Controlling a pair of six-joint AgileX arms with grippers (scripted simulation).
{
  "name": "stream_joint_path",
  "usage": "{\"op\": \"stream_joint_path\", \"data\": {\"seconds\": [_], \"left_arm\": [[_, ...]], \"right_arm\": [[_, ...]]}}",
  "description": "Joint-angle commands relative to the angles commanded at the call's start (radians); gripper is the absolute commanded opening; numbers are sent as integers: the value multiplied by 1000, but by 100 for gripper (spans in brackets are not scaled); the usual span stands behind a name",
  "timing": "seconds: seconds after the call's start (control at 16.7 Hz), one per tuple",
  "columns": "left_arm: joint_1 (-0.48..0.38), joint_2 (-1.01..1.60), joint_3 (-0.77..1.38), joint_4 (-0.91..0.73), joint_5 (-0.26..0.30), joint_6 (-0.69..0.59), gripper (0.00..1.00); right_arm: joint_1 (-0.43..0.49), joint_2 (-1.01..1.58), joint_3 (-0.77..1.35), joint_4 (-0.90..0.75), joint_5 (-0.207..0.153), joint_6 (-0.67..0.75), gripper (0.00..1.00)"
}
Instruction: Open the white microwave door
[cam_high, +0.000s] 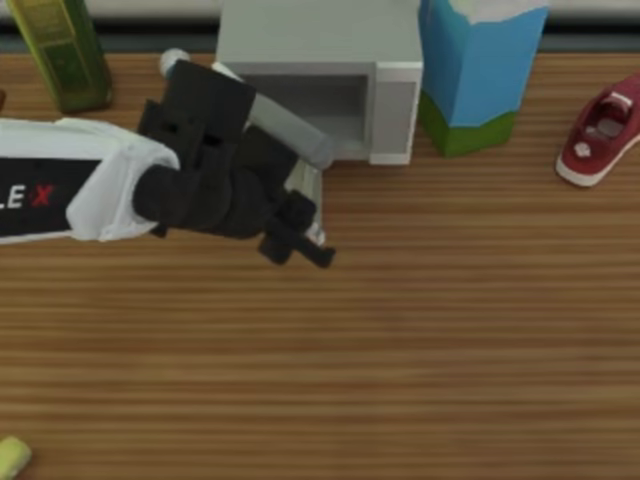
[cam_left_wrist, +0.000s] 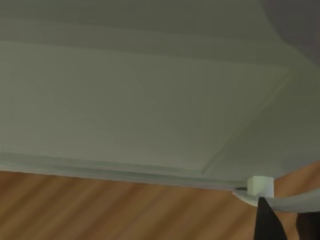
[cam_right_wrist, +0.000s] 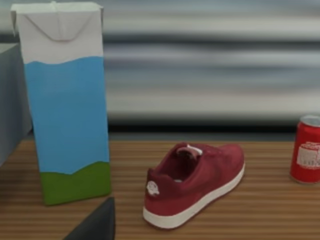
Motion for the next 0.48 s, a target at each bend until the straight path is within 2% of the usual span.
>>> {"op": "stream_joint_path", "data": {"seconds": [0.48], "left_arm": [[4,-4,-7,-5,21,17,0]], "right_arm": [[0,0,0,0,0,0,100]]}}
